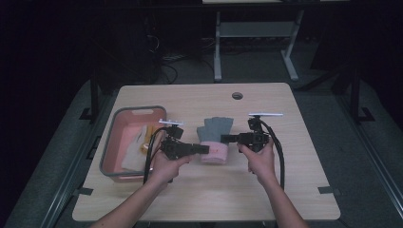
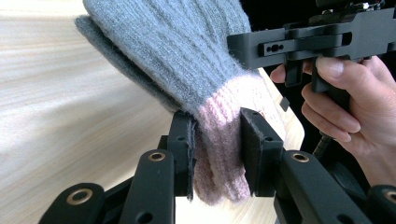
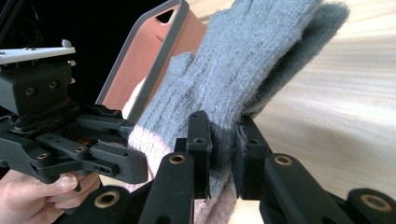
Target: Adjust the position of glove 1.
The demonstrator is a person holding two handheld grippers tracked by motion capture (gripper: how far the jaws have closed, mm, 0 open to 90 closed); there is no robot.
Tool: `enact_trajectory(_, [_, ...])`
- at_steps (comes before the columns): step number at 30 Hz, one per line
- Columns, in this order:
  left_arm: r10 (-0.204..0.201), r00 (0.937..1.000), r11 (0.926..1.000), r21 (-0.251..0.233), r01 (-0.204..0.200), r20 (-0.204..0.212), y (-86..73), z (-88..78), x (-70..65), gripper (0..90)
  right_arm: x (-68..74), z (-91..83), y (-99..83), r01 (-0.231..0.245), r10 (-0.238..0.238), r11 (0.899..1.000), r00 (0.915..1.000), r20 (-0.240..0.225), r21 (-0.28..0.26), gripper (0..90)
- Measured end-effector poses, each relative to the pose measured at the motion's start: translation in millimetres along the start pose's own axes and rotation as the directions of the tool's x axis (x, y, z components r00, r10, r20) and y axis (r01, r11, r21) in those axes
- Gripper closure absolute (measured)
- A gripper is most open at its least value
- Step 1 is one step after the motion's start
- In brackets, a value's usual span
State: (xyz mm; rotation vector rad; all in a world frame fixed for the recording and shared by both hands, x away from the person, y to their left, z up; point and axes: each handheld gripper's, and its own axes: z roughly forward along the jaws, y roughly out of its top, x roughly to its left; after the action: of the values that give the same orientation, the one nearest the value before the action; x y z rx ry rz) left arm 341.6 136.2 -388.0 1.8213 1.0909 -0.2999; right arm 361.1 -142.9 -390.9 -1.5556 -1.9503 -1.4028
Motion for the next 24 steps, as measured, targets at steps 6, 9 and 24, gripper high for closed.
enact_trajectory(6, [0.000, 1.0000, 0.9999, -0.014, 0.000, -0.001, 1.8, -8.4, 1.9, 67.3, 10.0, 3.9, 7.2, 0.025, -0.025, 1.000, 0.9997, 0.005, 0.007, 78.6])
enact_trajectory(9, [-0.001, 1.0000, 0.9998, -0.017, 0.001, -0.002, 2.3, -11.8, 2.6, 67.4, 13.4, 5.7, 9.6, 0.028, -0.028, 1.000, 0.9996, 0.006, 0.012, 78.6])
enact_trajectory(24, [-0.008, 0.9997, 0.9988, -0.048, 0.006, -0.024, 4.4, -36.6, 8.3, 67.4, 32.6, 22.1, 21.0, 0.066, -0.066, 0.997, 0.9978, 0.001, 0.035, 78.6])
